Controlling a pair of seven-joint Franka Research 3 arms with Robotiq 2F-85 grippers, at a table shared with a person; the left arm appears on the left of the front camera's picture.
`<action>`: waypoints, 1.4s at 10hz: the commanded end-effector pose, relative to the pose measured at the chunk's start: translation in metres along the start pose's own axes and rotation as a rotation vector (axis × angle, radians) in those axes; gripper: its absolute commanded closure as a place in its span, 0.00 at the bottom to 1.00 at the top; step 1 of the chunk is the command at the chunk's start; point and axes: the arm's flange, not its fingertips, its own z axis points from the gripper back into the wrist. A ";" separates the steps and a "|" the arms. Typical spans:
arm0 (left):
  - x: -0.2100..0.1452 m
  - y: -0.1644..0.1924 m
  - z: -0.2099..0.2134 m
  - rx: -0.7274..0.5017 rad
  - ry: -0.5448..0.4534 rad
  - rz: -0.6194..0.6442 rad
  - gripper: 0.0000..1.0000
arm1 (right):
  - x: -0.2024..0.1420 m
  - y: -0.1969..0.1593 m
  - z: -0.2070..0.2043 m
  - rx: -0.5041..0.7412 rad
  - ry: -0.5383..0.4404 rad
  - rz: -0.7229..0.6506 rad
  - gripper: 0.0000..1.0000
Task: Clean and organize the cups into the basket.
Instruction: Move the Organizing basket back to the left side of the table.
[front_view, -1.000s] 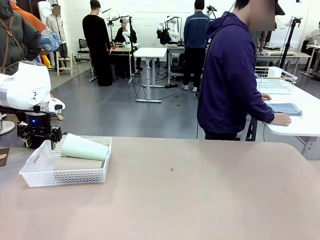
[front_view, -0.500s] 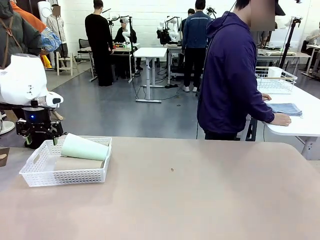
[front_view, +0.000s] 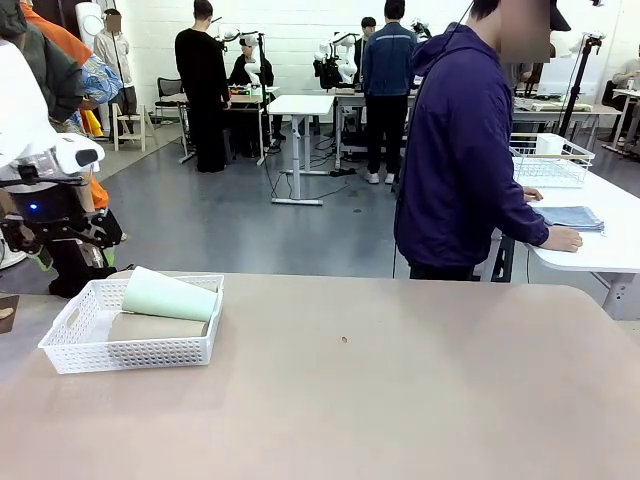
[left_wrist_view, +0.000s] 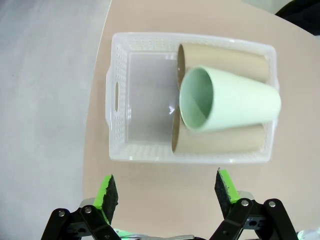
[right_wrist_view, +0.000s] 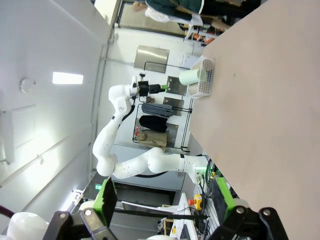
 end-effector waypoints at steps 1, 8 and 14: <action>-0.034 -0.005 0.016 0.012 -0.008 -0.029 0.00 | -0.002 0.000 0.000 0.006 -0.002 0.000 0.00; -0.034 -0.008 0.022 0.019 -0.018 -0.032 0.00 | -0.002 0.000 0.000 0.006 -0.002 0.000 0.00; 0.011 0.085 0.056 -0.600 0.266 -0.019 0.00 | -0.002 0.000 0.000 0.006 -0.002 0.000 0.00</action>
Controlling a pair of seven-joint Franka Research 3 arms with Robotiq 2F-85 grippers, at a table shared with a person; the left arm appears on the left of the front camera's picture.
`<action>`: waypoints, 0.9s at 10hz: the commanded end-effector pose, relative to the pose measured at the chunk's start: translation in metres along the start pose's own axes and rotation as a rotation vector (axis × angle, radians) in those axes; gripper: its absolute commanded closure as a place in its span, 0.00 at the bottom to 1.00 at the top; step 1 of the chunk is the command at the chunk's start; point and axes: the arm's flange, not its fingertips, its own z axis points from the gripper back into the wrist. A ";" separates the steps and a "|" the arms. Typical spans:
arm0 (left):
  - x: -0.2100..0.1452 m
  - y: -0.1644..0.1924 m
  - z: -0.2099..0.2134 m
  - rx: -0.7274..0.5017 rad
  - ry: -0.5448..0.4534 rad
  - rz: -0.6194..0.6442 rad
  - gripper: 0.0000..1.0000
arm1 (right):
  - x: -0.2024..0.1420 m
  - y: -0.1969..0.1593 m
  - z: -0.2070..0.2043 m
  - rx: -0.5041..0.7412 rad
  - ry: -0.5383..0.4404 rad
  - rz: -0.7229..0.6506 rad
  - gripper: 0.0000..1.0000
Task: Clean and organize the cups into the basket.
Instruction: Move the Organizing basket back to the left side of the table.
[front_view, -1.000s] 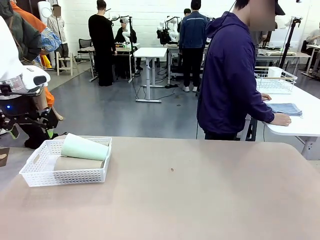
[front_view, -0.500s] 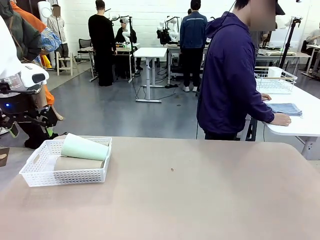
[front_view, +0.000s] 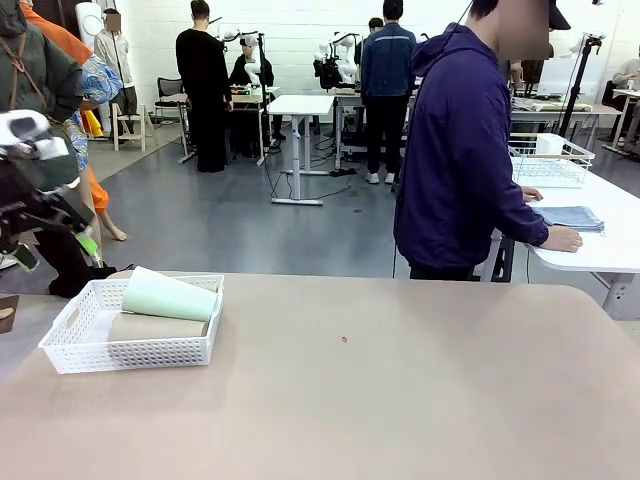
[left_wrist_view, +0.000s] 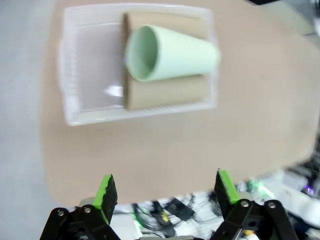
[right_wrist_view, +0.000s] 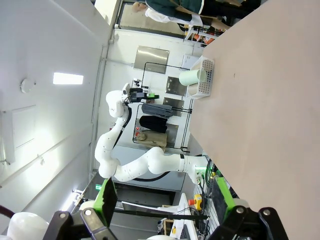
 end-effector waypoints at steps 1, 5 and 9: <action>0.025 0.029 0.038 -0.276 0.138 0.020 0.00 | -0.001 0.000 -0.001 0.006 0.000 0.001 0.00; 0.037 0.126 0.064 -0.556 0.130 0.016 0.00 | -0.001 0.000 -0.001 0.006 0.000 0.001 0.00; 0.025 0.207 0.057 -0.829 -0.001 -0.051 0.00 | -0.001 0.000 -0.001 0.006 0.000 0.001 0.00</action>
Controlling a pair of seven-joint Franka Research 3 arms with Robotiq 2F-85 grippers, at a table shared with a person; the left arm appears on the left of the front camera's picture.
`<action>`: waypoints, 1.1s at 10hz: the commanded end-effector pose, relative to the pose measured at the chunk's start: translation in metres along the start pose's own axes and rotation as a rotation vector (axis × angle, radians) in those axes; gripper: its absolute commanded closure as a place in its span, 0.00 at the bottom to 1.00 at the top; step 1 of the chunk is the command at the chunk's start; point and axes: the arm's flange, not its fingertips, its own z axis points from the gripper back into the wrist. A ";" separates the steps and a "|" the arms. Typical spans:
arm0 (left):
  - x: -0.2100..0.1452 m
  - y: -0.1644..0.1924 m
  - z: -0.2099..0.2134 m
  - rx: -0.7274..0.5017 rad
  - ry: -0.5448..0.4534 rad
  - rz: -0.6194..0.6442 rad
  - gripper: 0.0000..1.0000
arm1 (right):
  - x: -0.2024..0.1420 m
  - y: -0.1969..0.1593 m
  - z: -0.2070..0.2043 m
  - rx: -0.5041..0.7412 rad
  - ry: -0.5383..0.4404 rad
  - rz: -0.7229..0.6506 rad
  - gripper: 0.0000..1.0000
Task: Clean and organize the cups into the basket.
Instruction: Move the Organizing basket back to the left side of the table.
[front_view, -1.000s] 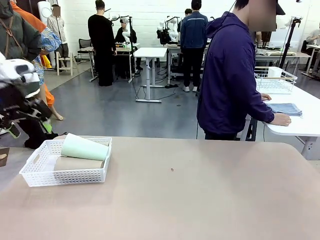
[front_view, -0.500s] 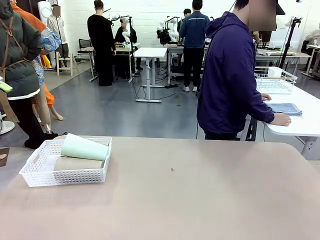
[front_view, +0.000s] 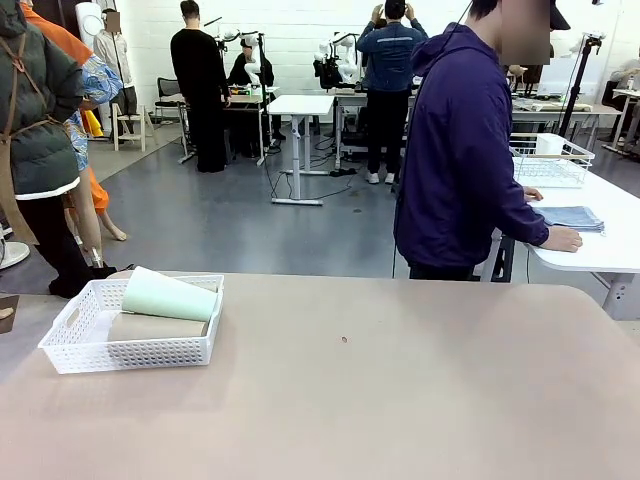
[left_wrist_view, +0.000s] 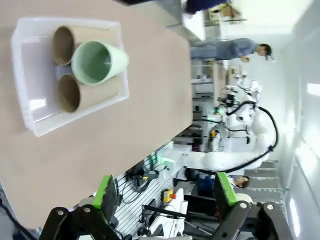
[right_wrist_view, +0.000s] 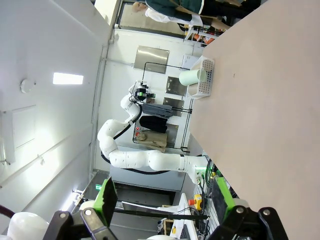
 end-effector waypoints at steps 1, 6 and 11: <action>0.004 0.011 0.024 -0.149 0.014 -0.061 0.00 | -0.001 0.000 -0.001 0.006 0.000 0.001 0.00; -0.002 0.020 0.051 -0.236 0.001 -0.081 0.00 | -0.001 0.000 -0.001 0.006 0.000 0.001 0.00; -0.006 0.026 0.037 -0.225 0.014 -0.055 0.00 | -0.001 0.000 -0.001 0.006 0.000 0.001 0.00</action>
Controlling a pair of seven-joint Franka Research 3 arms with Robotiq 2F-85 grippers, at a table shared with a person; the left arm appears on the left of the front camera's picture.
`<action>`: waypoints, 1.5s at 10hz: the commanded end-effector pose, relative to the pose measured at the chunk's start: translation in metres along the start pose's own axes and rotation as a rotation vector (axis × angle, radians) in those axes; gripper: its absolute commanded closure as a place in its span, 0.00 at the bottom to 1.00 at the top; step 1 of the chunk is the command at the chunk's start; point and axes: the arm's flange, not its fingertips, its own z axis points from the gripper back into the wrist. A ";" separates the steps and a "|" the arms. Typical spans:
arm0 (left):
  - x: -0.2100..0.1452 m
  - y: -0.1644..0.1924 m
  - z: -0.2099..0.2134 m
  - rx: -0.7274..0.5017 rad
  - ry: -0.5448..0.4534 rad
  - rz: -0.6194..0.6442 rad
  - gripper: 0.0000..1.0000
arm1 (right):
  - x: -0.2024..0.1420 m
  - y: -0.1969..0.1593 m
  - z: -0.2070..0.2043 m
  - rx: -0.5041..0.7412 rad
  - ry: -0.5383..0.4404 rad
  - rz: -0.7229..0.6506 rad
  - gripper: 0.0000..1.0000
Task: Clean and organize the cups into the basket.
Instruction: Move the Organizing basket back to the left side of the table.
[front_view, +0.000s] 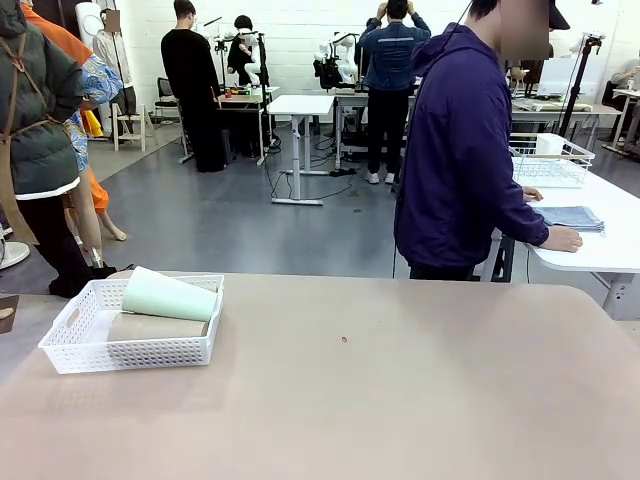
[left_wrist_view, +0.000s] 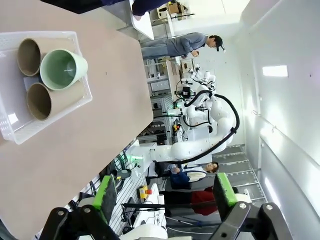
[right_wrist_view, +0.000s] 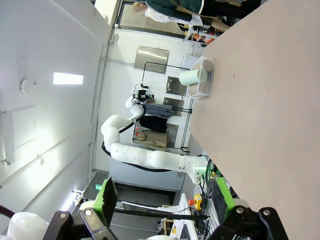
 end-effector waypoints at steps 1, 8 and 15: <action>-0.002 0.000 0.003 -0.001 -0.005 0.001 0.00 | -0.001 0.000 -0.001 0.006 0.000 0.001 0.00; -0.002 0.000 0.003 -0.001 -0.005 0.001 0.00 | -0.001 0.000 -0.001 0.006 0.000 0.001 0.00; -0.002 0.000 0.003 -0.001 -0.005 0.001 0.00 | -0.001 0.000 -0.001 0.006 0.000 0.001 0.00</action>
